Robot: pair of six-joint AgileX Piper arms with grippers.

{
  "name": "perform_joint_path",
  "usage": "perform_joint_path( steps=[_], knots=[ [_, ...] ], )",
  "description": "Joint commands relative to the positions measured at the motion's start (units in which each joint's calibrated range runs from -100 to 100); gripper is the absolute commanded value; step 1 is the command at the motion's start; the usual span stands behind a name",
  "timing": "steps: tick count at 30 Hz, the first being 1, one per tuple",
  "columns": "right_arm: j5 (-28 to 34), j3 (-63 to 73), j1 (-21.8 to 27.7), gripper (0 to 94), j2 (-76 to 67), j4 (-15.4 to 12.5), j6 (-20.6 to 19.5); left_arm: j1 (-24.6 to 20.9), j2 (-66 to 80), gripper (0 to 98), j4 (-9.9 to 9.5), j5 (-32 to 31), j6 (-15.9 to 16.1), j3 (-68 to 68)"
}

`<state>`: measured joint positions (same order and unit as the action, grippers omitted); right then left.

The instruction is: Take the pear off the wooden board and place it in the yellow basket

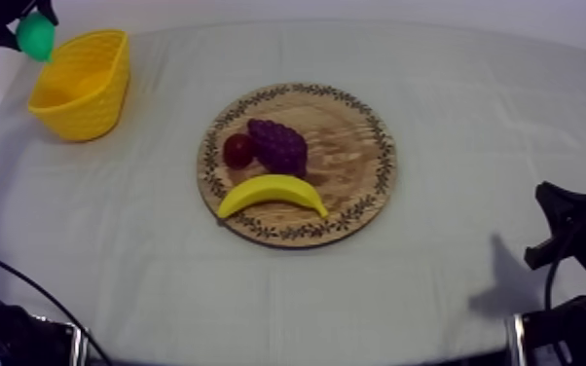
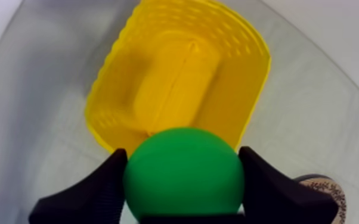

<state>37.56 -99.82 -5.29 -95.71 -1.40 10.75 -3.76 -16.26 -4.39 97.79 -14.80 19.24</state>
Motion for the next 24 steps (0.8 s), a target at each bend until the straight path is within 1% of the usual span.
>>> perform_joint_path(
  steps=[1, 18, 22, 24],
  knots=[
    [0.02, 0.05, 0.0, 0.4, -0.04, 0.01, -0.03, -0.03, -2.85, 51.1, 0.05, -0.29, -0.02, 0.95],
    [0.02, 0.05, 0.0, 0.4, -0.04, 0.01, -0.03, -0.45, -27.16, 50.9, 0.3, -1.14, -0.07, 16.09],
    [0.02, 0.05, 0.0, 0.4, -0.04, 0.01, -0.03, -0.66, -29.95, 54.0, 0.7, -1.2, -0.13, 17.77],
    [0.02, 0.05, 0.0, 0.4, -0.04, 0.01, -0.03, -0.71, -30.85, 58.5, 0.94, -1.19, -0.25, 18.28]
  ],
)
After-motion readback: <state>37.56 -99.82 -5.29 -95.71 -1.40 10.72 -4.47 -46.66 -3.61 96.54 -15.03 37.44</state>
